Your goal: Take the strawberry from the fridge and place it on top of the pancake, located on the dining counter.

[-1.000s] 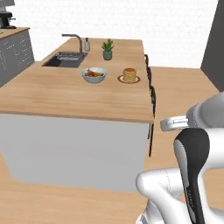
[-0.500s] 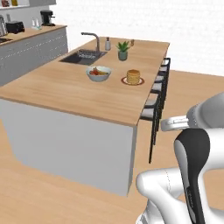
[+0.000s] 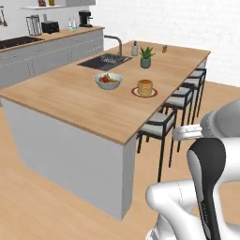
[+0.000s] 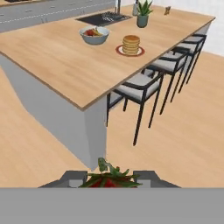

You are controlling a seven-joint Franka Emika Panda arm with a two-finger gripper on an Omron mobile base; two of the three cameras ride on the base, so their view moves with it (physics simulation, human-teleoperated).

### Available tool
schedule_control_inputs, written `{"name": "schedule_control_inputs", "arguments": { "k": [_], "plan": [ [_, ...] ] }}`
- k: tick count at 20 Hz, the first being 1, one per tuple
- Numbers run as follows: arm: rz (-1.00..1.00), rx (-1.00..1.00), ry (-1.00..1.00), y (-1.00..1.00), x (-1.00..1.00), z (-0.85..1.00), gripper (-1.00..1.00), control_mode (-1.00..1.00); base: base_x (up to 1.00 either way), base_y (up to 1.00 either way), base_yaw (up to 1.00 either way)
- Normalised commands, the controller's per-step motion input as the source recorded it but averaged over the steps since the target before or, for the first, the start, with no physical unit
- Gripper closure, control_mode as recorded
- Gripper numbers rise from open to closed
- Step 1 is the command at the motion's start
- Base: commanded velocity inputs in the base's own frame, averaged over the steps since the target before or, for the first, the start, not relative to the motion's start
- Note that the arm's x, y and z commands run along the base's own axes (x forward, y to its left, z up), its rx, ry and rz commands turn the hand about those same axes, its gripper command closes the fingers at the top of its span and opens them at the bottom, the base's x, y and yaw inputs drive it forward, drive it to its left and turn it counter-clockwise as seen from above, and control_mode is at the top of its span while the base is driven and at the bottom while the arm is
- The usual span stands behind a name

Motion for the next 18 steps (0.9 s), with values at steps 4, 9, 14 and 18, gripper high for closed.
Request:
{"name": "schedule_control_inputs", "arguments": {
  "k": [4,9,14,18],
  "plan": [
    [0.0,0.0,0.0,0.0,0.0,0.0,1.0,1.0,0.47,-1.0,0.39],
    [0.0,0.0,0.0,0.0,0.0,0.0,1.0,1.0,0.48,-1.0,0.39],
    [0.0,0.0,0.0,0.0,0.0,0.0,1.0,1.0,0.3,-0.95,0.5],
    [0.0,0.0,0.0,0.0,0.0,0.0,1.0,1.0,0.13,-0.91,0.55]
  ]
}}
